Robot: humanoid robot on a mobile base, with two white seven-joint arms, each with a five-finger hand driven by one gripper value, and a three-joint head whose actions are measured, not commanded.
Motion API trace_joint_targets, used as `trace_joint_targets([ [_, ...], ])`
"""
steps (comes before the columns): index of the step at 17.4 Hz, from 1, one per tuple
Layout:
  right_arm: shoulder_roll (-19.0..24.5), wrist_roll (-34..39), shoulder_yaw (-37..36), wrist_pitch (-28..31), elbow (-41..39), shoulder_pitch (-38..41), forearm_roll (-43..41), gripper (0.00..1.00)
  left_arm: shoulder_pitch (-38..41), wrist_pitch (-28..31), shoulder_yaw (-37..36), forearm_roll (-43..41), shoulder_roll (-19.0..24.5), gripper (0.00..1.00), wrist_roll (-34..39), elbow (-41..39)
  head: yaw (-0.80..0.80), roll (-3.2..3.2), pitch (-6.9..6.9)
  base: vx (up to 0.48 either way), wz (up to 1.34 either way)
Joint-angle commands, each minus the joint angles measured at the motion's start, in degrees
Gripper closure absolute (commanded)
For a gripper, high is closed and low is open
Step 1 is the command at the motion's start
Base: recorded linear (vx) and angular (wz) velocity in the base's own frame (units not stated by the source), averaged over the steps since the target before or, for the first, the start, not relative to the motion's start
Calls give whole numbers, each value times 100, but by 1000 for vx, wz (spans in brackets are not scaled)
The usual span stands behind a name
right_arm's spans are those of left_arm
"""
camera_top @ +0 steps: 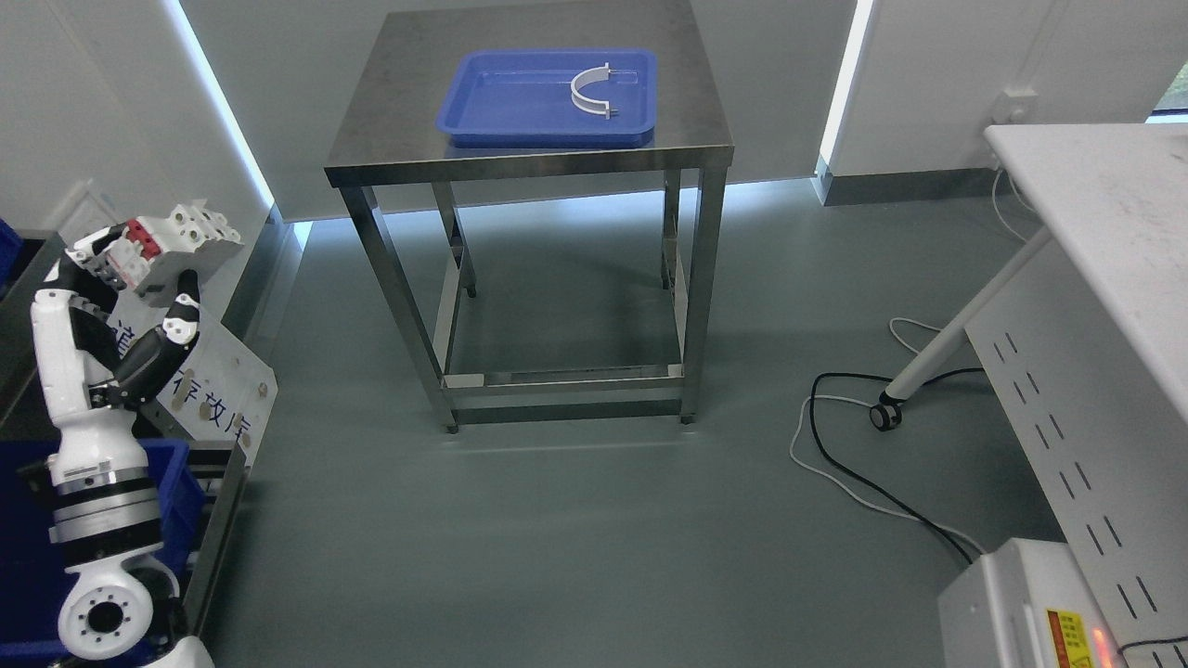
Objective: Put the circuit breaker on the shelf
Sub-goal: 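Hold the breaker raised in the left hand while turning toward the bin shelf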
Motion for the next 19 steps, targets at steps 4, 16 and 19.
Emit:
trace_joint_targets([
  [4,-100,19,114,-81,0,-2,1,0,36,-104,29,86,93,99,4,-43,0,0,0,-316,83],
  [16,-100,19,114,-81,0,-2,1,0,-515,-245,-567,631,93,99,30,-368,0,0,0,-168,424],
  [19,-100,19,114,-81,0,-2,1,0,-1061,123,-745,596,93,99,372,-272,0,0,0,-50,639],
])
